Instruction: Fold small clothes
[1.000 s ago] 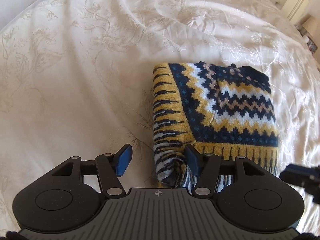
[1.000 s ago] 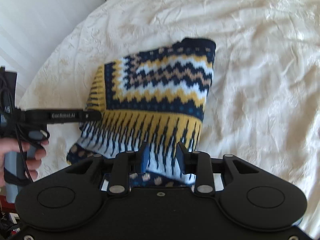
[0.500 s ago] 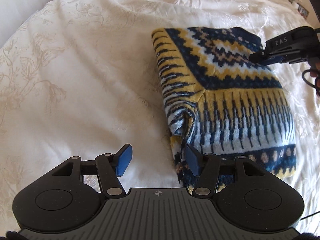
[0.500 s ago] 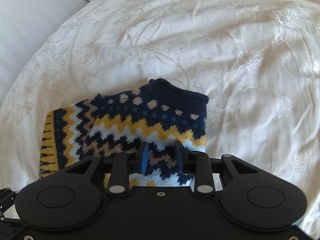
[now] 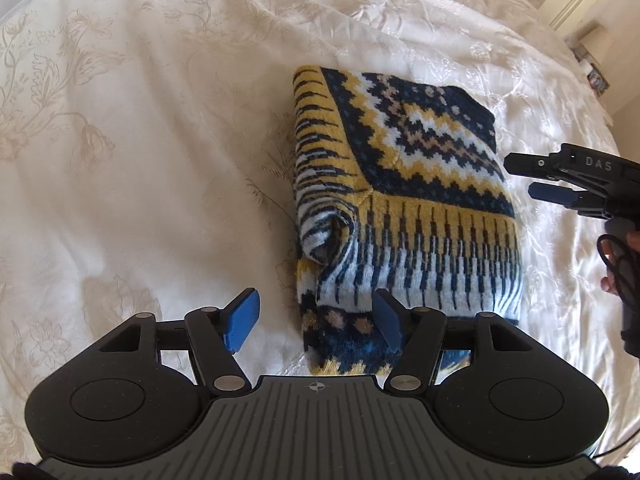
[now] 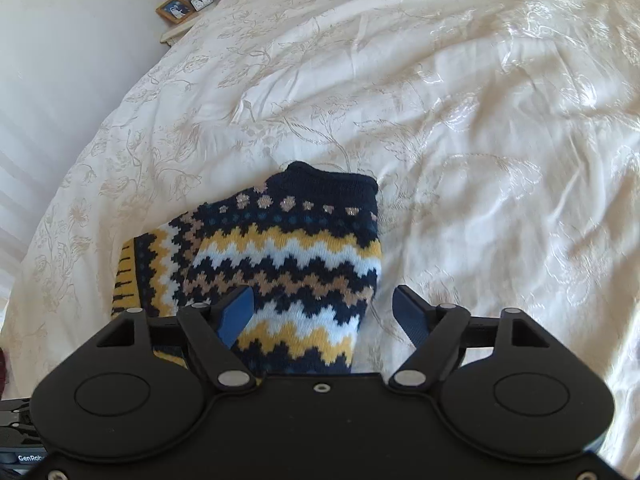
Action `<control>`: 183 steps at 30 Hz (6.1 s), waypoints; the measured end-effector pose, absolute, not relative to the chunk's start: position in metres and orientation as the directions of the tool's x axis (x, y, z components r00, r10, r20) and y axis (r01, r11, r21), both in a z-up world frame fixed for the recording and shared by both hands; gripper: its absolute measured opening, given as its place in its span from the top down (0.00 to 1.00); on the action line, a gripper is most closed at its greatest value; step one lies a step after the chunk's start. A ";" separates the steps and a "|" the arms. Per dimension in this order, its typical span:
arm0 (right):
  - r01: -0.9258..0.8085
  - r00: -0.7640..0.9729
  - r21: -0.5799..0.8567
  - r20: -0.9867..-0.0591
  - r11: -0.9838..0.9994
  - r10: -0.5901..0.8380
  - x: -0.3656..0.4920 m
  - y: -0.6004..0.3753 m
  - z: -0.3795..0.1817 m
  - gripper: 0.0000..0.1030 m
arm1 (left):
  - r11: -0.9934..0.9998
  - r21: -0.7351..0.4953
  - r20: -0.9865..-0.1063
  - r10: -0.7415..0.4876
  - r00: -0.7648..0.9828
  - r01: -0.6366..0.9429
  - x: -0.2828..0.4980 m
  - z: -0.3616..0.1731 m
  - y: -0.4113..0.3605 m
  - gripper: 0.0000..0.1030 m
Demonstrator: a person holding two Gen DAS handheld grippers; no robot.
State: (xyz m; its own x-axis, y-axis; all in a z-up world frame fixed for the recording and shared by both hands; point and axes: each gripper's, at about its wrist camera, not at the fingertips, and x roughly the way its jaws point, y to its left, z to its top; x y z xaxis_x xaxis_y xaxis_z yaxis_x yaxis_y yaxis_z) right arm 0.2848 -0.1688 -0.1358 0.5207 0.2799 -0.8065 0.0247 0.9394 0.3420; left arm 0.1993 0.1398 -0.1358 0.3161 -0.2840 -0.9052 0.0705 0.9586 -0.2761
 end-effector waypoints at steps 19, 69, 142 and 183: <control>0.083 0.427 0.453 -0.821 0.888 0.379 0.305 -0.169 -0.176 0.12 | 0.906 -0.422 -0.886 -0.422 0.193 0.039 0.228 -0.182 0.116 0.33; 0.293 0.412 0.346 -0.887 0.892 0.209 0.221 -0.148 -0.142 0.38 | 0.849 -0.364 -0.872 -0.455 0.180 0.383 0.139 -0.149 0.131 0.72; 0.152 0.542 0.245 -0.831 0.958 0.126 0.091 -0.114 -0.053 0.01 | 0.993 0.036 -0.912 -0.014 0.411 0.113 0.034 -0.044 0.067 0.04; 0.173 0.551 0.135 -0.834 0.976 0.017 0.069 -0.116 -0.019 0.01 | 0.991 0.031 -0.931 -0.018 0.364 0.127 -0.007 -0.020 0.046 0.05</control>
State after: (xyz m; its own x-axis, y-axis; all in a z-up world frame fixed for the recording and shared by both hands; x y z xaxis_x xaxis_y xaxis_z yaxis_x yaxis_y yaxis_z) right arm 0.0693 -0.1160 -0.0193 0.5510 0.0173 -0.8343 0.1733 0.9756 0.1347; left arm -0.0069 0.0462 -0.0200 0.3641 -0.0176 -0.9312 0.1268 0.9915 0.0308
